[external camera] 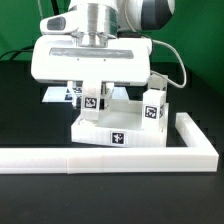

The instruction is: Assemble square table

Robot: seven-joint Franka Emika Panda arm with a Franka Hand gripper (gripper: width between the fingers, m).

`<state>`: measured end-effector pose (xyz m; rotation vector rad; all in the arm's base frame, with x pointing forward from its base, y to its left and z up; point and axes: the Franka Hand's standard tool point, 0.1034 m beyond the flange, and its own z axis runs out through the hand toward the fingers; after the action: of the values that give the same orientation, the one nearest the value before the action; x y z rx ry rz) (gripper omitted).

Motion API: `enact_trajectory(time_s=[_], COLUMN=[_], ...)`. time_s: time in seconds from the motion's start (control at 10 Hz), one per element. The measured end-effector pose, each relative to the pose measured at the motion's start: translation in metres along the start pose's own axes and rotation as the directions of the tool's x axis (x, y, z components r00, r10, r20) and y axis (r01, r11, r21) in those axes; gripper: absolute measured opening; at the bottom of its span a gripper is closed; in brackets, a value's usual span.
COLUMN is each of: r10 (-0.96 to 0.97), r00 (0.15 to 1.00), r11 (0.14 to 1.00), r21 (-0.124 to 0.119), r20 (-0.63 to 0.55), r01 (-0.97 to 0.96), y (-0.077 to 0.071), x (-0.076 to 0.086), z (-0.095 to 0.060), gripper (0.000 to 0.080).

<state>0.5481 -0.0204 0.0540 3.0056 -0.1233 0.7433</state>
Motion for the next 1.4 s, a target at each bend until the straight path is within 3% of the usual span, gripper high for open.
enact_trajectory(time_s=[0.3, 0.8, 1.1, 1.3, 1.4], r10=[-0.029, -0.03, -0.024, -0.03, -0.031], r00=[0.999, 1.0, 1.0, 1.0, 0.999], r11=[1.0, 0.997, 0.997, 0.997, 0.997], r21=[0.0, 0.071, 0.077, 0.078, 0.075], r20=[-0.016, -0.003, -0.002, 0.009, 0.006], r01=[0.029, 0.03, 0.024, 0.029, 0.031], y=[0.005, 0.015, 0.013, 0.016, 0.018], x=[0.001, 0.006, 0.006, 0.007, 0.01], z=[0.001, 0.003, 0.003, -0.001, -0.006], gripper=[0.029, 0.029, 0.029, 0.0574, 0.0574])
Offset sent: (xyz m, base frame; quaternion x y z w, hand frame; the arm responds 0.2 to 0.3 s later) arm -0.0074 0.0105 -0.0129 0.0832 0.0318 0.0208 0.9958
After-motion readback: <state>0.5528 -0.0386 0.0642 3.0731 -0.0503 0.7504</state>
